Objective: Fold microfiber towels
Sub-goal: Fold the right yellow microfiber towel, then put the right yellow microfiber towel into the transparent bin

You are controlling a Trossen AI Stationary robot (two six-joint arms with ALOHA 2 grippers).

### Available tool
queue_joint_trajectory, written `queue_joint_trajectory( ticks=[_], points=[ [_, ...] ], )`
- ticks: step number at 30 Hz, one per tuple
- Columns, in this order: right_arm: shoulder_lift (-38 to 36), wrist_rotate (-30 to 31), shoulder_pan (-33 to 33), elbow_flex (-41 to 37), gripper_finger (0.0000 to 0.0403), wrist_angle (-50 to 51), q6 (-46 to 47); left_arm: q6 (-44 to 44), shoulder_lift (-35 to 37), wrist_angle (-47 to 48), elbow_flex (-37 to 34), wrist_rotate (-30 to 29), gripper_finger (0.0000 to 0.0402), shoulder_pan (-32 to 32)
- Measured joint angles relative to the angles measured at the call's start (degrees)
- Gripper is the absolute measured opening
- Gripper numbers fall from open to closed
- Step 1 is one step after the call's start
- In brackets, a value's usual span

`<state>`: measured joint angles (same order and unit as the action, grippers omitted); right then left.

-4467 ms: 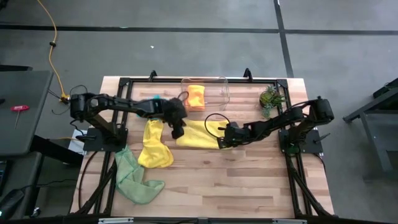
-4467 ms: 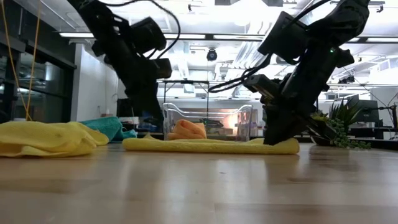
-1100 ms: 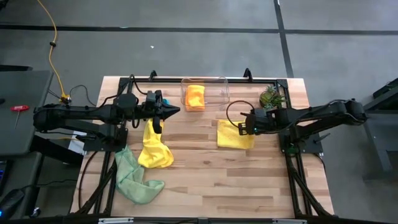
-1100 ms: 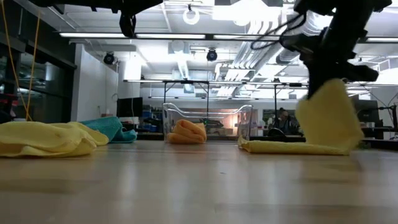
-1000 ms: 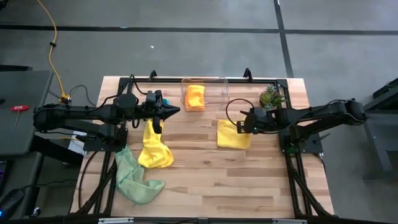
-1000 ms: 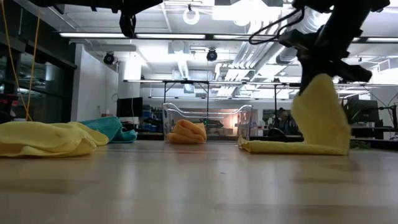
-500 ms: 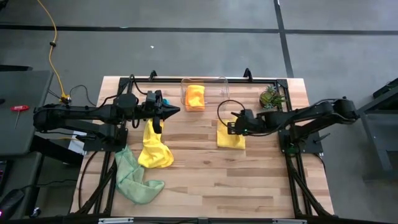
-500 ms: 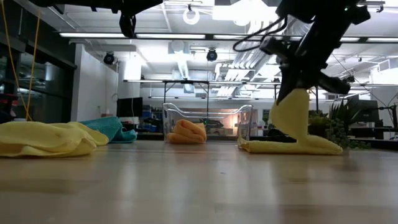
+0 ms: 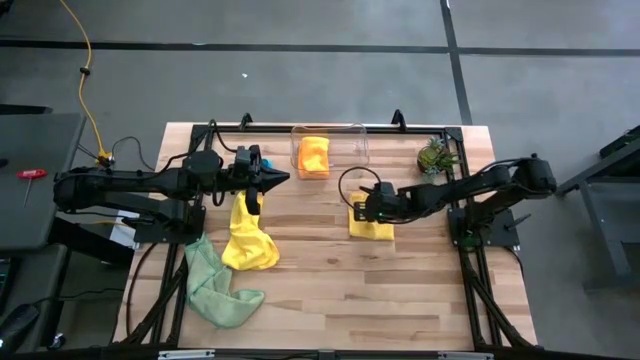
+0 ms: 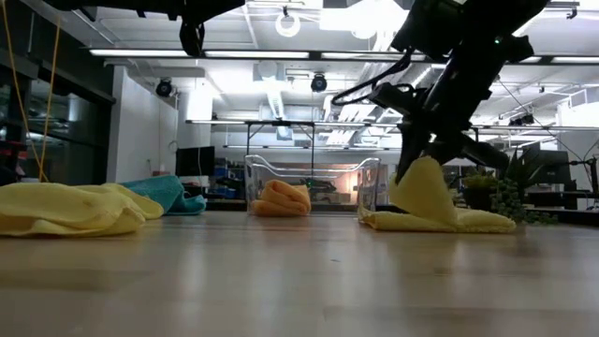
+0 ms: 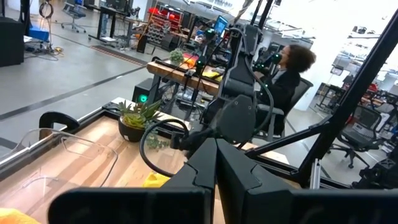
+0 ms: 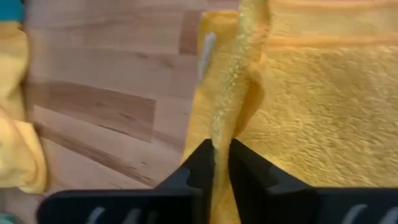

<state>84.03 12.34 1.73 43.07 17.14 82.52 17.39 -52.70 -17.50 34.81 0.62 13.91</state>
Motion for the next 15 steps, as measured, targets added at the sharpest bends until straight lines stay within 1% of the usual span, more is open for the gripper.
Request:
queue_joint_trajectory(
  ticks=[3,8,10,12,15],
  points=[
    [0.0,1.38,-0.78,0.0,0.0076,-2.09,0.0,0.0,-0.01,0.02,0.0,0.0,0.0,-0.01],
    [-0.22,1.12,-2.13,0.0,0.0146,-2.66,-0.64,0.0,-0.01,0.11,0.0,0.0,0.0,0.0],
    [-1.34,1.1,-2.58,0.0,0.0169,-2.53,-2.7,-0.02,-0.01,0.11,0.0,0.0,0.0,-0.01],
    [-3.53,1.37,-3.14,0.0,0.0184,-1.32,-5.8,-0.02,-0.01,0.13,0.0,0.0,0.0,-0.02],
    [-8.27,3.72,-3.86,0.03,0.0193,3.08,-8.0,-0.13,-0.01,0.15,-0.01,-0.02,0.0,-0.01]
  ],
)
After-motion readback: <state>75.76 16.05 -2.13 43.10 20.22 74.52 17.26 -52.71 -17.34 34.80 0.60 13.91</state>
